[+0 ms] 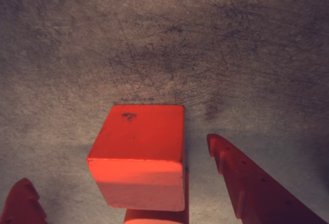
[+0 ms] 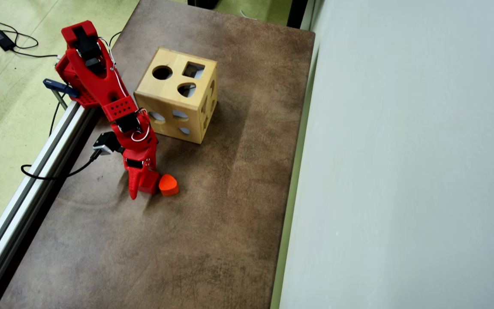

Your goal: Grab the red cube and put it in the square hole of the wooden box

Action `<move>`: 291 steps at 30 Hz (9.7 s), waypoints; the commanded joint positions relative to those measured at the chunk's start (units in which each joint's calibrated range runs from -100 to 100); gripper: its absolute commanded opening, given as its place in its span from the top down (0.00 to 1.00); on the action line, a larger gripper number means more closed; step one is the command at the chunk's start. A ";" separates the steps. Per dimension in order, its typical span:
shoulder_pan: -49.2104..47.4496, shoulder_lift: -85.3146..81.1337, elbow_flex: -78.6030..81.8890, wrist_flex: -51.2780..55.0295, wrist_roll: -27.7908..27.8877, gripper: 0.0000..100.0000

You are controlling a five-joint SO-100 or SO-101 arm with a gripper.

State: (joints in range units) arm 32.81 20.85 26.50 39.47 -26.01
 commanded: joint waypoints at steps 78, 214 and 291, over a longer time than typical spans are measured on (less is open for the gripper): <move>-5.17 -36.77 -1.99 19.44 3.71 0.98; -45.14 -28.87 -34.28 49.84 23.83 0.98; -45.29 -24.46 -24.44 48.79 20.56 0.83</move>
State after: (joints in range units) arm -12.04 -3.81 0.86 88.30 -5.89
